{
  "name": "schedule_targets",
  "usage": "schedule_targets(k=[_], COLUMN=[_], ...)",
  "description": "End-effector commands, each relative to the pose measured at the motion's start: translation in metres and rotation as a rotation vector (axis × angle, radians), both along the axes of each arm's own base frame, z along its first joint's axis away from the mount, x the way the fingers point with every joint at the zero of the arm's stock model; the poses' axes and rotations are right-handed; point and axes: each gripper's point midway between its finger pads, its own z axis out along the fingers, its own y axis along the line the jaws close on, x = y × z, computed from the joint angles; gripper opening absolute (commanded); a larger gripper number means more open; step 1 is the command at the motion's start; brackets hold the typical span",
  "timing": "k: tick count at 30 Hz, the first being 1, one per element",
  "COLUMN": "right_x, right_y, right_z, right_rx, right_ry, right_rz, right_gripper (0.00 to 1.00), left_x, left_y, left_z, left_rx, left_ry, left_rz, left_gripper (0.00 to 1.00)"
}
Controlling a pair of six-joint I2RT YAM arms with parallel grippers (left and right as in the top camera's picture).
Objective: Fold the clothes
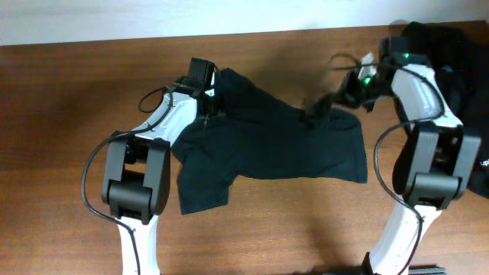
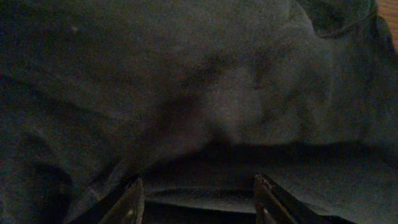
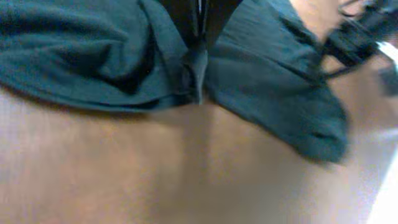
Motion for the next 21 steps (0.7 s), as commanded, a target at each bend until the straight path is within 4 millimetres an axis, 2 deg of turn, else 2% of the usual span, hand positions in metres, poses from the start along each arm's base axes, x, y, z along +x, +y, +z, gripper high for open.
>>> schedule_targets(k=[1, 9, 15, 21], right_x=[0.016, 0.038, 0.050, 0.060], right_y=[0.000, -0.006, -0.027, -0.043], right_z=[0.041, 0.050, 0.045, 0.040], right_rx=[0.025, 0.025, -0.062, -0.132], right_ry=[-0.093, -0.164, -0.169, -0.188], right_rz=[-0.039, -0.107, -0.215, -0.277], right_gripper=[0.04, 0.04, 0.04, 0.04], left_x=[-0.015, -0.015, -0.013, 0.005], left_y=[0.012, 0.013, 0.012, 0.025], left_z=[-0.033, -0.033, -0.032, -0.027], left_rx=[0.039, 0.039, 0.038, 0.101], left_ry=[0.076, 0.076, 0.070, -0.014], left_rz=[0.021, 0.022, 0.022, 0.064], left_gripper=[0.57, 0.57, 0.57, 0.60])
